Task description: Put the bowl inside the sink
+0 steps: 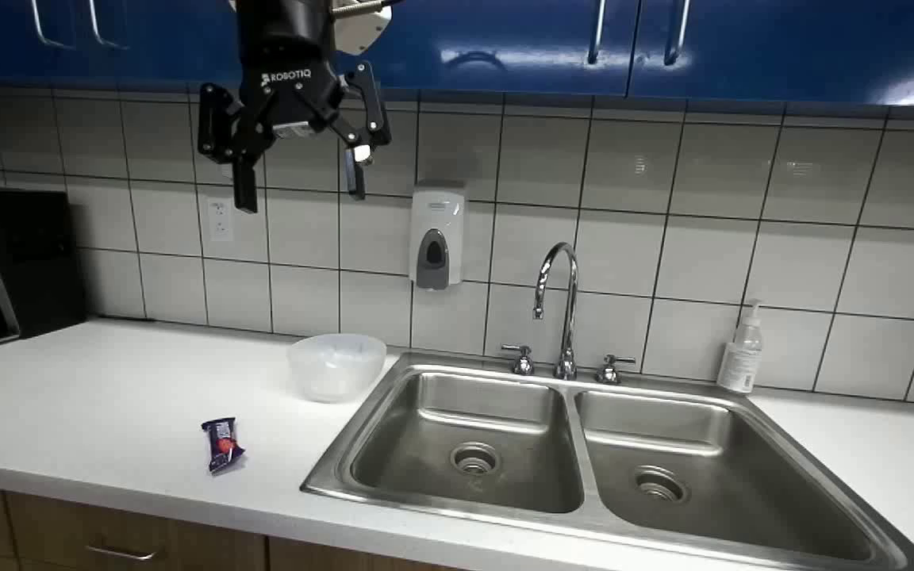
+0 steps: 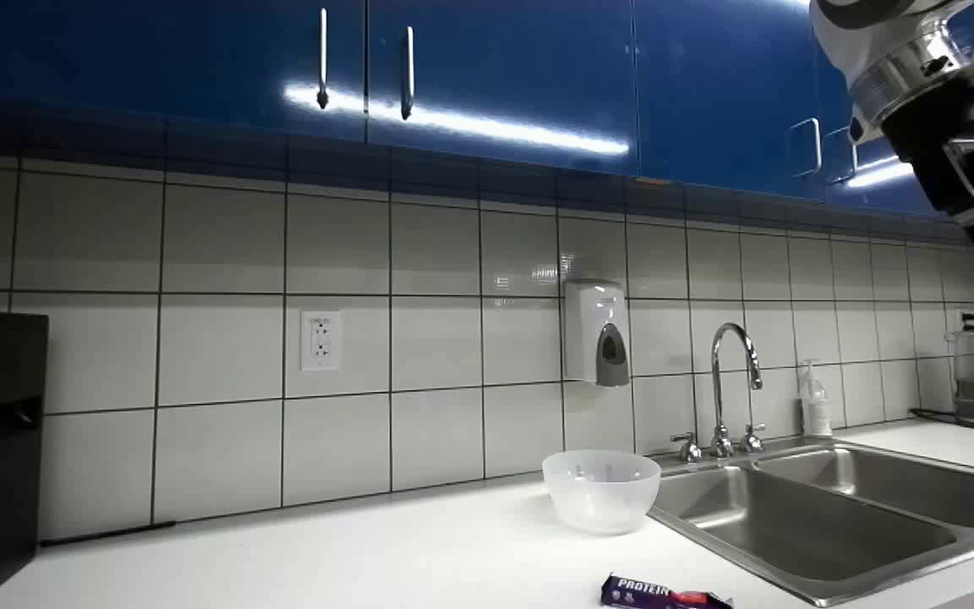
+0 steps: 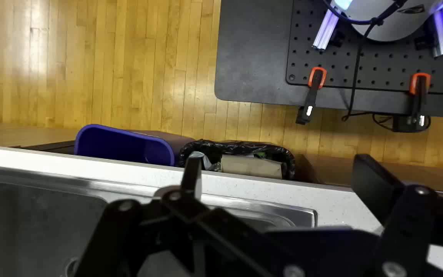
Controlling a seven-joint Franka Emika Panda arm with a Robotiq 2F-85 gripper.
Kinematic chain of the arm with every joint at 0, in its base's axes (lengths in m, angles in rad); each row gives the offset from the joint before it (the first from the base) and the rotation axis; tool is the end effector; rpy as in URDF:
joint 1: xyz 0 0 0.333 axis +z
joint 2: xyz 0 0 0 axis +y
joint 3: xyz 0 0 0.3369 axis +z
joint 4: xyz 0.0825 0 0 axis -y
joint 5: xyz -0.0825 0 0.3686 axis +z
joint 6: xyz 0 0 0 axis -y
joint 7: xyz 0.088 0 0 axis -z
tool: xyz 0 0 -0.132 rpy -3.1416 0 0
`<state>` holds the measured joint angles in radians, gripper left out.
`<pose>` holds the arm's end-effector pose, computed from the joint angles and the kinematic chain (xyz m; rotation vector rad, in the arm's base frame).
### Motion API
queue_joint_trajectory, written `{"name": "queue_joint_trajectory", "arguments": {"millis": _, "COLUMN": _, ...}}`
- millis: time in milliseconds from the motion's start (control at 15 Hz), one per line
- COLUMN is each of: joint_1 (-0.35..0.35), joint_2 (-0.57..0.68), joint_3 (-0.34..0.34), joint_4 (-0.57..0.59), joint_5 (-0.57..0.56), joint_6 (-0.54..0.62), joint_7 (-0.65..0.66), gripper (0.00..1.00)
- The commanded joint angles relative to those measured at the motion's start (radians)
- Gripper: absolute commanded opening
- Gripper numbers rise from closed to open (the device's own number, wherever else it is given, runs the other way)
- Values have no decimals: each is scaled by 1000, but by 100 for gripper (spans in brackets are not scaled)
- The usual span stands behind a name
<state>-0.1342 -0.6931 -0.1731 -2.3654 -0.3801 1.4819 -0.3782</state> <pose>0.2571 -0.1487 0.5441 2.9144 0.1823 -0.3982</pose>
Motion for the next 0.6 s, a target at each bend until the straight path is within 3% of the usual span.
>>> {"name": "queue_joint_trajectory", "arguments": {"millis": 0, "joint_1": 27, "joint_2": -1, "joint_3": -18, "joint_4": 3, "joint_5": -9, "joint_6": -7, "joint_7": 12, "gripper": 100}}
{"name": "queue_joint_trajectory", "arguments": {"millis": 533, "joint_1": 27, "joint_2": -1, "joint_3": -18, "joint_4": 3, "joint_5": -9, "joint_6": -7, "joint_7": 12, "gripper": 100}}
